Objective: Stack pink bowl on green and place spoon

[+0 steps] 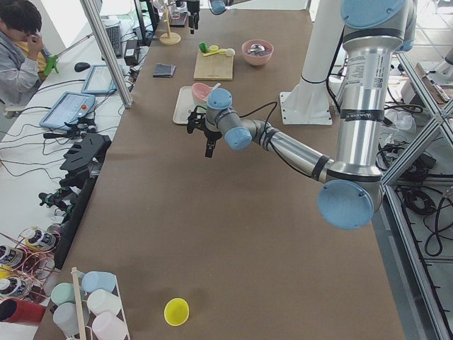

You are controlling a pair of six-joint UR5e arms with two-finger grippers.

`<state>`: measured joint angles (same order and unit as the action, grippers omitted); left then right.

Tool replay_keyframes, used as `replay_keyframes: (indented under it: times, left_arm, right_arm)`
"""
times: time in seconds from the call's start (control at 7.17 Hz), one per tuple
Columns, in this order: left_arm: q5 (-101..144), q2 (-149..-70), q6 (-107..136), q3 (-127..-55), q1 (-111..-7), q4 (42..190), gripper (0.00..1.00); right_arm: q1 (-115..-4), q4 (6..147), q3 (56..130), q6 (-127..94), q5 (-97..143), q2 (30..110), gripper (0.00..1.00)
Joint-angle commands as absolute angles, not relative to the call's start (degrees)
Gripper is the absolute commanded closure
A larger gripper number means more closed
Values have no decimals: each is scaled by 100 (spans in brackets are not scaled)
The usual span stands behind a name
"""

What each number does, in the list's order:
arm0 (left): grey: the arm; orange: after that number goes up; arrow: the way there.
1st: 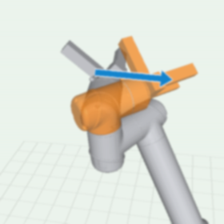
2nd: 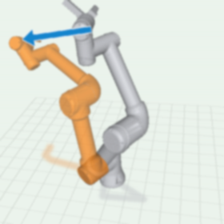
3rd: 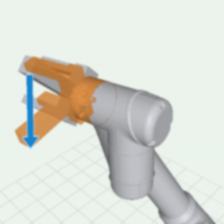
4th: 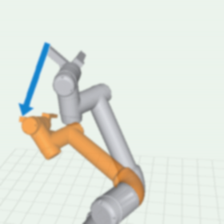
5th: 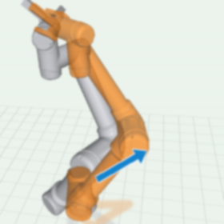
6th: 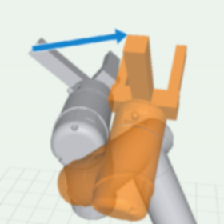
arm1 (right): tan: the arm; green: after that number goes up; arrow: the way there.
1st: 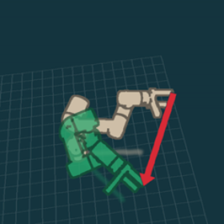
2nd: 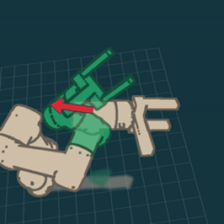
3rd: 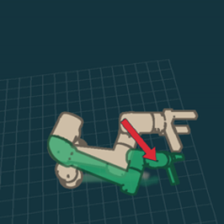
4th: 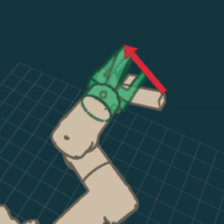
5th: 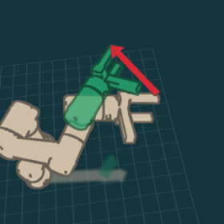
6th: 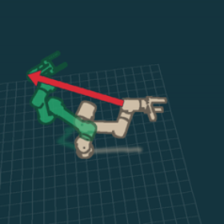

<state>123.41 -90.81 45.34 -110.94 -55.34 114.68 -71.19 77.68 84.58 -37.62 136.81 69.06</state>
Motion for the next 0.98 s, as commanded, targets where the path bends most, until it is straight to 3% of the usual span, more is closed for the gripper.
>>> replay_keyframes:
  times: [0.0,0.42,0.84]
  left_arm:
    - [12541,-8518,2882,-10778,-6202,11452,2]
    - [13639,-8490,1435,-9889,-7345,11399,2]
    - [13570,-8507,1503,-9879,-7348,11417,2]
  right_arm:
    - [-7697,7717,7791,-1625,13588,7277,0]
    - [-7997,7691,7524,-898,13597,7383,0]
    - [-8042,7682,7558,-853,13867,7409,0]
